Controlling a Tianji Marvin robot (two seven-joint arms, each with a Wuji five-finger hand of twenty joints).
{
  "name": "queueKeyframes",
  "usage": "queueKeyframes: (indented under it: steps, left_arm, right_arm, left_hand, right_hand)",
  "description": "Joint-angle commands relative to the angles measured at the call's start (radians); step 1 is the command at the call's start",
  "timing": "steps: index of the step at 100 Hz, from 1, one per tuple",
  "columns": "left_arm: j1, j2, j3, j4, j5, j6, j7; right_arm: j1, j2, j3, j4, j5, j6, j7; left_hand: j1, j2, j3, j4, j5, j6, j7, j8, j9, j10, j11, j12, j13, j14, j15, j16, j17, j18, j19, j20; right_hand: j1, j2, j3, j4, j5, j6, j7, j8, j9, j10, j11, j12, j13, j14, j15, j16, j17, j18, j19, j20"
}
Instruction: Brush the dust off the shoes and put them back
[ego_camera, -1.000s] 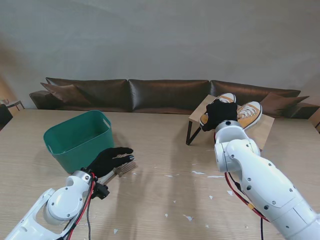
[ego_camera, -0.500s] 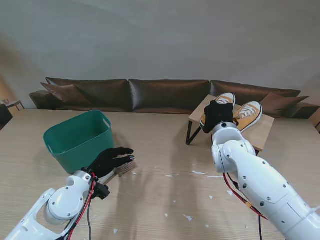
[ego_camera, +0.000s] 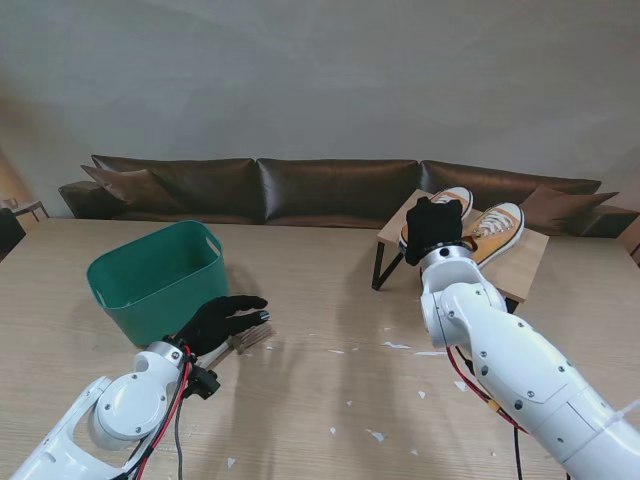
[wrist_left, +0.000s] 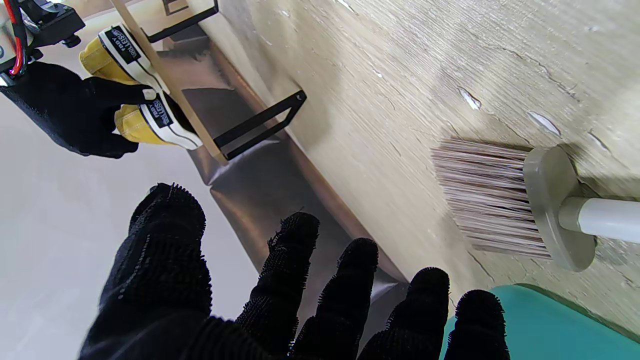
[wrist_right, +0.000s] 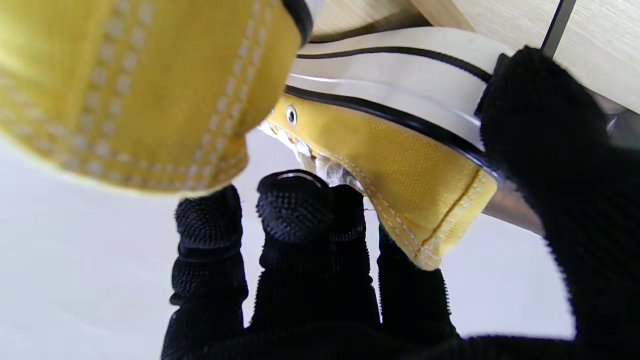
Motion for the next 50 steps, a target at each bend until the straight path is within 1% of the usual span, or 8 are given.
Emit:
queueKeyframes:
  steps: [1,11,26,50]
  left_arm:
    - [0.003,-0.005,-0.001,0.001,-0.004,0.002,-0.019]
    - [0.003,-0.005,-0.001,0.001,-0.004,0.001,-0.019]
    - [0.002,-0.005,0.0,0.001,-0.006,0.003,-0.019]
    - [0.002,-0.005,0.0,0.002,-0.007,0.004,-0.018]
  right_arm:
    - [0.0,-0.003,0.006,-0.008,-0.01,-0.009,0.007]
    - [-0.014,0.001,0.025,-0.023,-0.035,-0.041,-0.002]
    - [-0.04,0.006,0.06,-0.056,-0.069,-0.097,-0.021]
    - [-0.065,0.011,0.092,-0.09,-0.1,-0.164,-0.071]
  left_hand:
    - [0.03,0.031,-0.01,0.026,0.014,0.004,-0.003,-0.002,-0.008,0.0,-0.005,-0.001,-0.029,-0.017,-0.017,-0.012,-0.016,-0.04,-0.018,0.002]
    - [0.03,0.032,-0.01,0.026,0.016,0.003,-0.002,-0.002,-0.008,-0.002,-0.005,-0.001,-0.029,-0.018,-0.017,-0.012,-0.016,-0.04,-0.018,0.002]
    - [0.031,0.034,-0.01,0.026,0.015,0.005,-0.003,-0.002,-0.008,0.001,-0.005,-0.001,-0.03,-0.018,-0.017,-0.012,-0.016,-0.04,-0.018,0.002]
    - [0.031,0.038,-0.011,0.026,0.019,0.007,-0.002,-0.001,-0.008,-0.001,-0.005,-0.001,-0.03,-0.017,-0.017,-0.011,-0.016,-0.04,-0.018,0.003]
  right_hand:
    - [0.069,0.002,0.087,0.036,0.11,0.021,0.156,0.103,0.018,-0.014,0.02,0.025,0.045,-0.013,0.028,0.0,0.101,-0.004,0.054,-0.023]
    - [0.087,0.017,0.097,0.044,0.121,0.032,0.17,0.121,0.026,-0.023,0.021,0.028,0.053,-0.023,0.03,-0.001,0.107,-0.011,0.055,-0.027]
    - [0.12,0.016,0.111,0.054,0.137,0.052,0.183,0.137,0.046,-0.041,0.02,0.029,0.07,-0.034,0.031,-0.002,0.123,-0.021,0.056,-0.034]
    - [0.147,0.018,0.123,0.062,0.139,0.063,0.196,0.143,0.059,-0.058,0.021,0.035,0.086,-0.05,0.036,0.0,0.14,-0.033,0.059,-0.039]
